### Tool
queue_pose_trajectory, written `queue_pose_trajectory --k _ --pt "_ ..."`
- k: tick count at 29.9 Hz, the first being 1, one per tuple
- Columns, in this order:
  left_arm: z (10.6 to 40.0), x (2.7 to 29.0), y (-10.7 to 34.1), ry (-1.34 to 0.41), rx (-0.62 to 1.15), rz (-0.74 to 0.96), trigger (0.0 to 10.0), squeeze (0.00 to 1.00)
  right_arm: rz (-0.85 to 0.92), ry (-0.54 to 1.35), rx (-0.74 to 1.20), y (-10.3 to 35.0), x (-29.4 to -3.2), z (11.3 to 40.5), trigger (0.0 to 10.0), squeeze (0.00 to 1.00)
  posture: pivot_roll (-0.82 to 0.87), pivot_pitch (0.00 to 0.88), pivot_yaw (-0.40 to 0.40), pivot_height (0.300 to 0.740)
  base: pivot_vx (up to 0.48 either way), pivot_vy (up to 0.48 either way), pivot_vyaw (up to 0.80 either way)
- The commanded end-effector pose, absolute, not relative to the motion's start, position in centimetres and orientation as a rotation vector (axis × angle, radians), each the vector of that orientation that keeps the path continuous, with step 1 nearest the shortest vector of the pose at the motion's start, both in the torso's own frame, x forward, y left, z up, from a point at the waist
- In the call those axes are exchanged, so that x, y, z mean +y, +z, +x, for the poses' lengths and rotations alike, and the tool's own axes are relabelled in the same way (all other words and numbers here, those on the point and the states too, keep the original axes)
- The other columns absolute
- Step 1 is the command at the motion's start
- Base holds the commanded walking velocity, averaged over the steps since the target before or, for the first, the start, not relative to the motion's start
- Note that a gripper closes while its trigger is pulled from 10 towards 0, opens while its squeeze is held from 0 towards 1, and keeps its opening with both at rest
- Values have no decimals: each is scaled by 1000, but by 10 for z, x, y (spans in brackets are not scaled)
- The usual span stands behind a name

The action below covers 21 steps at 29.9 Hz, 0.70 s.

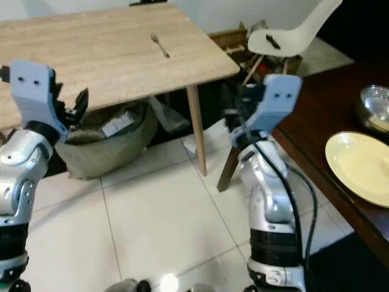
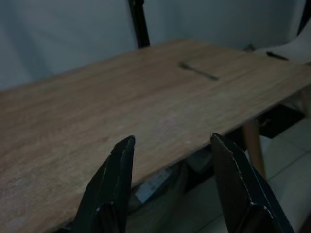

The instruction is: Setting the table

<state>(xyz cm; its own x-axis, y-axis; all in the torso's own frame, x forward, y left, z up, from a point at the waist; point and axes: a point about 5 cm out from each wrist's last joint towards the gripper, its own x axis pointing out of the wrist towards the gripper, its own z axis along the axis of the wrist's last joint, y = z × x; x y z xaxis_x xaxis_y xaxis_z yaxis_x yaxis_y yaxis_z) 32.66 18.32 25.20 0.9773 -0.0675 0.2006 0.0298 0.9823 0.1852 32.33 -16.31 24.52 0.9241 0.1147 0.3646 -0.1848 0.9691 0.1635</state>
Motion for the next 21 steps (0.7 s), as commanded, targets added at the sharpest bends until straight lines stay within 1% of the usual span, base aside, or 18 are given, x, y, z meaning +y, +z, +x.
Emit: queue_pose_trajectory --k 1,21 --pt "327 187 249 -37 -198 190 10000 0 221 171 -341 242 -157 325 10000 0 -56 79 38 740 480 0 0" --pt "329 188 251 -43 -205 196 10000 0 218 159 -346 242 -158 327 10000 0 -50 61 44 740 480 0 0"
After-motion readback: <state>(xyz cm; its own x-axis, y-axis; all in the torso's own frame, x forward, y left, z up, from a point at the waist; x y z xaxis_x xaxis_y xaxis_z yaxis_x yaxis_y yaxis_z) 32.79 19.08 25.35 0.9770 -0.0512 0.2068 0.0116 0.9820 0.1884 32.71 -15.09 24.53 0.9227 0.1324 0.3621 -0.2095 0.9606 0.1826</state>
